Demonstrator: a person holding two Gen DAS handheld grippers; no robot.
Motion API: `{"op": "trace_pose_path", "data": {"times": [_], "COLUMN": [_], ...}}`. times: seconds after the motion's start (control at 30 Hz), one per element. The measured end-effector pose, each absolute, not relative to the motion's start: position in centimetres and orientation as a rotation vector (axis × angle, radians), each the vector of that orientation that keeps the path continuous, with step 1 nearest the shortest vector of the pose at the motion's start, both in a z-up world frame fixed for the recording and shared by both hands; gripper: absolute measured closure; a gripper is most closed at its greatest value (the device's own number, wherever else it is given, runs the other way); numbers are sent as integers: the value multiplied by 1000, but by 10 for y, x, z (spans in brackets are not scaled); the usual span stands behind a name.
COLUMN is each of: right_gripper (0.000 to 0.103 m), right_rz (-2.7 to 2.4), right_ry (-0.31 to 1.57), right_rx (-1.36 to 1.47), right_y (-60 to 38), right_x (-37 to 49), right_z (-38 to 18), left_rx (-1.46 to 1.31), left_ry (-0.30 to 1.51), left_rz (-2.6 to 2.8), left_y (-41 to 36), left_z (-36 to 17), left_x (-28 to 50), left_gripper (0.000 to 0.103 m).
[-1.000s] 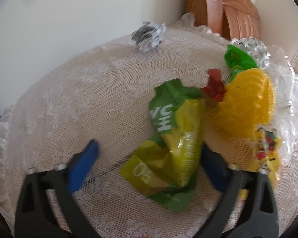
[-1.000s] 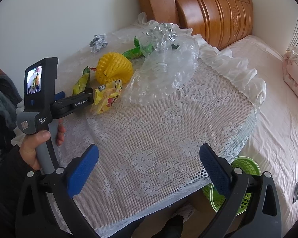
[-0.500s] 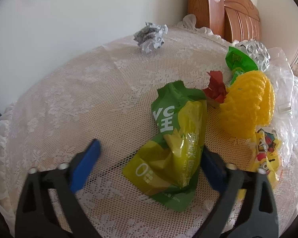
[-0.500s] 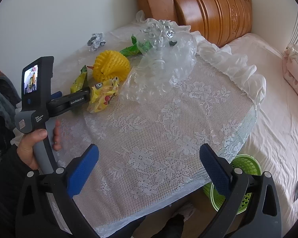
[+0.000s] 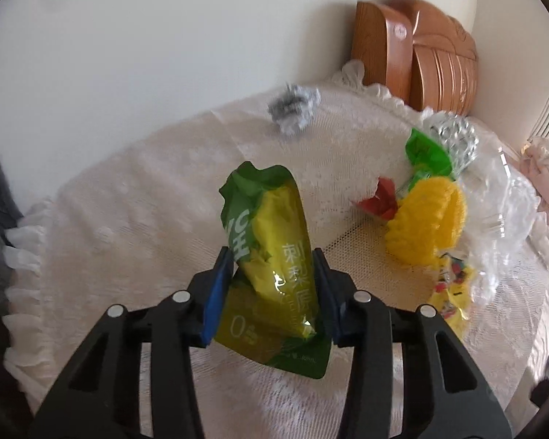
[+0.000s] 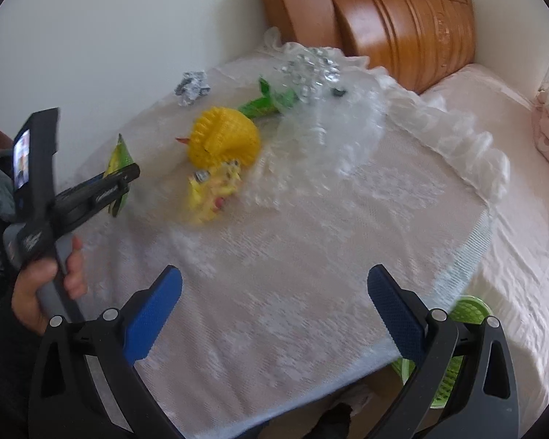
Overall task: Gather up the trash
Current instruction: 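Grasp the green snack pouch with the left tool while the right tool grasps the yellow cartoon wrapper, then carry the wrapper to the wastebasket and release it from the right tool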
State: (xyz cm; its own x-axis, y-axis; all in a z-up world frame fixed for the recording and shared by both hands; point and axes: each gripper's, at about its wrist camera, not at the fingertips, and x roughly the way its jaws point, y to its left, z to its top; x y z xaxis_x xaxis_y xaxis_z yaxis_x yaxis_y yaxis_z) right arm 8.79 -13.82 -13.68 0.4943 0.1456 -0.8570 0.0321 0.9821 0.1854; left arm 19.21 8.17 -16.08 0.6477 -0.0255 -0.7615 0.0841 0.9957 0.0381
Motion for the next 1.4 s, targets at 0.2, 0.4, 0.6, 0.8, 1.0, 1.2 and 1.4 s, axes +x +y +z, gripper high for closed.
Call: {"op": "trace_pose_path", "data": {"times": [0.2,0.4,0.6,0.8,1.0,1.2,1.4], "right_gripper": [2,15,48,73,74,74,74], "right_rz": [154,151,103,153,313,381,254], "right_ry": [1062,1116,1158,1149,1148,1124,1074], "right_rx": [250,313,380,383,476,443,325], "right_y": [-120,-100,-87,-77,-76,-93,-157], "right_x": [124,157,178,184,169,129,68], "right_z": [-145,-170,-197,-197,-187,-159,-127], "left_rx": [62,42,22,28,35,58,83], "left_ry": [849,830,824,829,812,815,804], "left_rz": [-63,-69,-100,-115,-105,-152,-312], "left_y": [94,110,112,111,112,93,27], "left_z": [-145,-132,-122,-119,-108,-96,-81], "left_x": [174,145,125,114,101,83,62], "left_gripper": [60,60,60,60,60,60,60]}}
